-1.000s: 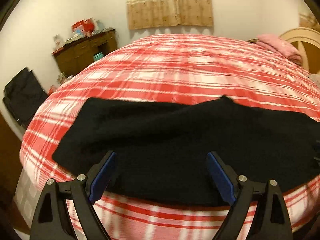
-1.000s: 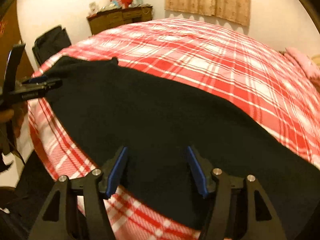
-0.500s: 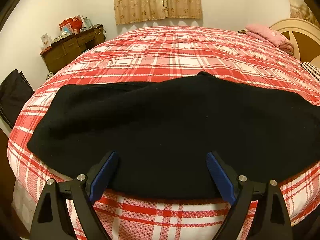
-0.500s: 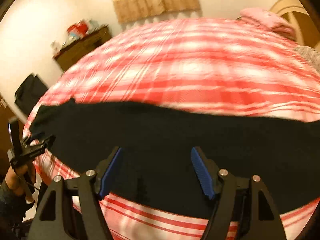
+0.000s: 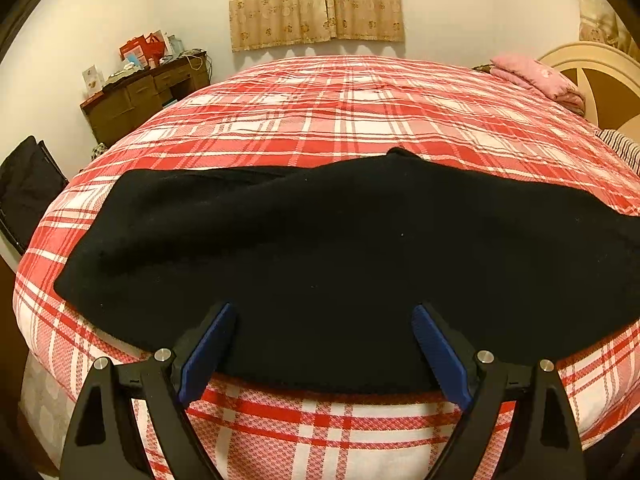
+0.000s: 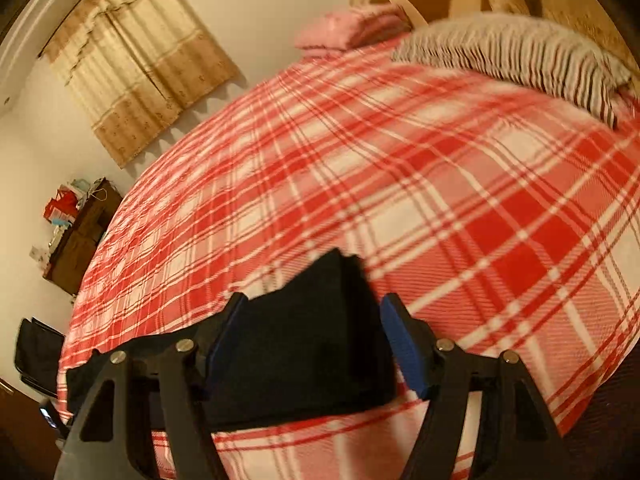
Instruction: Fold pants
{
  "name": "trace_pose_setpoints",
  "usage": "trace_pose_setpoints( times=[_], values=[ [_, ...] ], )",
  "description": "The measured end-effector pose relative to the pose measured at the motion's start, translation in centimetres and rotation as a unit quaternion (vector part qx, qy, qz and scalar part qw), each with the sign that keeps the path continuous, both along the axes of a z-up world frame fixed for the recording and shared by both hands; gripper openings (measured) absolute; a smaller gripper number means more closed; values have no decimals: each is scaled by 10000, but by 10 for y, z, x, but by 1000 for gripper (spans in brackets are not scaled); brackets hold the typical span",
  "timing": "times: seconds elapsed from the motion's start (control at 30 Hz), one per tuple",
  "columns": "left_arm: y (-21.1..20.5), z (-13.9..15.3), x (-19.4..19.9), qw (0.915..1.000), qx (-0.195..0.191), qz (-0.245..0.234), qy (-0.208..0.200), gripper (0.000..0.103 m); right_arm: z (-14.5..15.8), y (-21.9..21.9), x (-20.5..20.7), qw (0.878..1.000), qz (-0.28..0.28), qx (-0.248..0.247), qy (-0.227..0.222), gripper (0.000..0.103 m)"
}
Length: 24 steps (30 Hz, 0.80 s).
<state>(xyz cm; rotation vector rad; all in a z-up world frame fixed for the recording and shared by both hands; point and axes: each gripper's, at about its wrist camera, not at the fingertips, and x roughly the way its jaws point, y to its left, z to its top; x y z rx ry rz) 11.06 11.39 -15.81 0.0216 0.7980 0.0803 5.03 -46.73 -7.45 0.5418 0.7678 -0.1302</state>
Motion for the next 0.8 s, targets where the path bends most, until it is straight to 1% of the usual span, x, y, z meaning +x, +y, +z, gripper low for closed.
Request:
trace_pose_setpoints(
  times=[0.03,0.1,0.13,0.2,0.27,0.33,0.4,0.43,0.47,0.5,0.63,0.73,0.8],
  values=[
    [0,-1,0,10000,10,7,12,91,-2,-5,2,9999,47,23,127,71],
    [2,-1,0,10000,-28,18,15,91,-8,-11,2,9995,146,113,255,66],
    [3,-1,0,10000,-34,31,15,91,-11,-14,1,9991,187,214,304,66],
    [5,0,0,10000,-22,61,18,91,-21,-18,2,9977,283,443,427,58],
    [8,1,-1,9999,-50,98,10,91,-29,-23,1,9958,400,689,453,57],
    [12,2,-2,9999,-87,125,-5,91,-34,-25,0,9948,423,843,397,55],
    [14,3,-2,9998,-93,156,-2,91,-38,-29,-1,9920,498,1124,278,55],
    [15,3,-2,9998,-104,163,0,91,-40,-31,-1,9904,524,1257,220,54],
    [16,3,-2,9998,-121,172,-1,91,-42,-32,-2,9897,524,1322,169,50],
    [17,3,-2,9997,-140,183,-4,91,-43,-33,-2,9898,507,1321,157,46],
    [18,1,-1,9998,-120,182,8,91,-43,-33,-4,9906,528,1256,119,42],
    [19,-1,0,9998,-108,189,26,91,-43,-27,-3,9928,561,1057,88,40],
    [18,-1,0,9998,-79,177,16,91,-43,-24,-2,9942,567,909,96,35]
  ],
)
